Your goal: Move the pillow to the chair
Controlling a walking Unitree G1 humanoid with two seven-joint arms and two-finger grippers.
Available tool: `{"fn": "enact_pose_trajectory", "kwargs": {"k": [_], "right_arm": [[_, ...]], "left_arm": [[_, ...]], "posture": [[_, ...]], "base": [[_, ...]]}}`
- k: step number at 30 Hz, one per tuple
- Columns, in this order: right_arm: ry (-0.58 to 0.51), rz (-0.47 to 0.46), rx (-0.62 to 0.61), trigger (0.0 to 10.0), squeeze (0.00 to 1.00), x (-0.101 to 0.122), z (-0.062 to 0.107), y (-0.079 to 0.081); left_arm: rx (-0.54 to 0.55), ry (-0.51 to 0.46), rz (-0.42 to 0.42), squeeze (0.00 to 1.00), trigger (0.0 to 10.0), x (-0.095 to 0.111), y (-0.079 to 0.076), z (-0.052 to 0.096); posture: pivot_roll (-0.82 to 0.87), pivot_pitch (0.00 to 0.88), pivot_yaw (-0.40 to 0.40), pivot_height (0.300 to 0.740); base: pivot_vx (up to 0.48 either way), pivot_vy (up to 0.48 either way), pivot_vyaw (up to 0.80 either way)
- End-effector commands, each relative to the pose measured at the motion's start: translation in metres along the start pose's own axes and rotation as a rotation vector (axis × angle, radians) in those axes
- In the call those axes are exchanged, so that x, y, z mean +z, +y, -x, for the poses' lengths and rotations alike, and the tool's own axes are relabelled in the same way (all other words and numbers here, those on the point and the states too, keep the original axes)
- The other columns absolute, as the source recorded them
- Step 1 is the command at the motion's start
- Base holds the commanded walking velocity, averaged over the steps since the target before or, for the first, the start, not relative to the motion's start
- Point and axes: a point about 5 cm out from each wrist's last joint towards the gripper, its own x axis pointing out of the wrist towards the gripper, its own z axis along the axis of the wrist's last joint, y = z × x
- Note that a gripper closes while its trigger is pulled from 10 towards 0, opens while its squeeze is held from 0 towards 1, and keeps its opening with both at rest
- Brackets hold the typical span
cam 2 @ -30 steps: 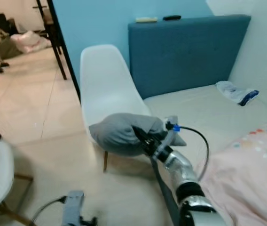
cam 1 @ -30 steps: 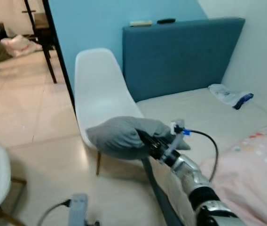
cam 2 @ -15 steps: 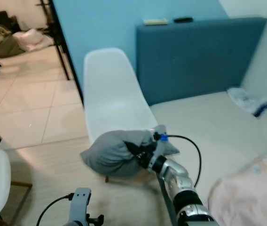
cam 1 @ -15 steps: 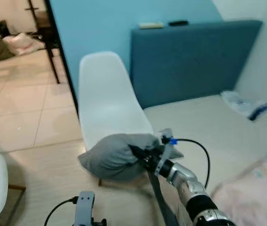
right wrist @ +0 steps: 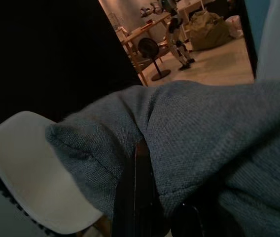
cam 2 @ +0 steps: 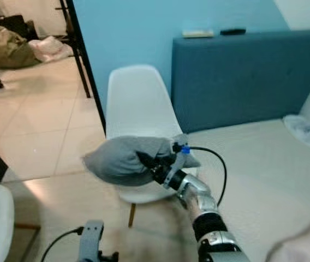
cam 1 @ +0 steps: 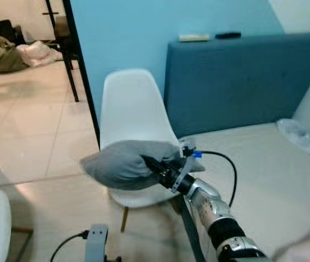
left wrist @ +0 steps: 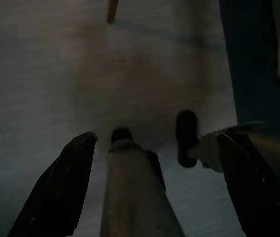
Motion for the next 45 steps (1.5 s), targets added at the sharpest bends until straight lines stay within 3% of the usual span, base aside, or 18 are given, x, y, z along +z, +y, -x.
{"fn": "enact_pose_trajectory", "kwargs": {"k": [1, 16, 20, 25, 31, 32, 33, 34, 39, 45], "right_arm": [[-0.053, 0.048, 0.048, 10.0, 0.0, 0.014, -0.016, 0.01], [-0.08, 0.036, -0.011, 10.0, 0.0, 0.023, -0.022, 0.007], [-0.018, 0.049, -0.221, 10.0, 0.0, 0.018, -0.013, -0.015], [0.158, 0.042, -0.554, 10.0, 0.0, -0.002, 0.016, -0.045], [0.199, 0.024, -0.722, 10.0, 0.0, -0.007, 0.034, -0.059], [0.222, 0.001, -0.818, 10.0, 0.0, -0.009, 0.042, -0.065], [0.222, 0.001, -0.818, 10.0, 0.0, -0.009, 0.042, -0.065], [0.274, 0.033, -0.936, 10.0, 0.0, -0.012, 0.055, -0.072], [0.354, 0.048, -1.074, 10.0, 0.0, -0.019, 0.071, -0.078], [0.451, 0.101, -1.066, 10.0, 0.0, -0.03, 0.076, -0.076]], "left_arm": [[0.024, 0.018, 0.002, 0.0, 10.0, -0.005, 0.008, 0.002], [0.028, 0.022, 0.005, 0.0, 10.0, -0.008, 0.008, 0.003], [0.065, 0.032, 0.015, 0.0, 10.0, -0.01, 0.011, 0.003], [0.072, 0.043, 0.007, 0.0, 10.0, -0.013, 0.012, 0.004], [0.072, 0.05, 0.003, 0.0, 10.0, -0.016, 0.011, 0.004], [0.073, 0.053, 0.001, 0.0, 10.0, -0.017, 0.012, 0.005], [0.073, 0.053, 0.001, 0.0, 10.0, -0.017, 0.012, 0.005], [0.072, 0.055, 0.0, 0.0, 10.0, -0.018, 0.012, 0.005], [0.071, 0.056, -0.005, 0.0, 10.0, -0.019, 0.012, 0.005], [0.069, 0.059, -0.013, 0.0, 10.0, -0.02, 0.012, 0.006]], "posture": [[-0.05, 0.0, -0.011, 0.74], [-0.04, 0.0, -0.016, 0.74], [-0.03, 0.0, -0.021, 0.74], [-0.03, 0.0, -0.023, 0.74], [-0.03, 0.0, -0.023, 0.74], [-0.03, 0.0, -0.022, 0.74], [-0.03, 0.0, -0.022, 0.74], [-0.03, 0.0, -0.021, 0.74], [-0.03, 0.0, -0.018, 0.74], [-0.02, 0.0, -0.014, 0.74]], "base": [[0.379, 0.0, 0.0], [0.383, 0.0, 0.0], [0.327, 0.0, 0.0], [0.0, 0.0, 0.0], [0.0, 0.0, 0.0], [0.0, 0.0, 0.0], [0.0, 0.0, 0.0], [0.0, 0.0, 0.0], [0.0, 0.0, 0.0], [0.0, 0.0, 0.0]]}}
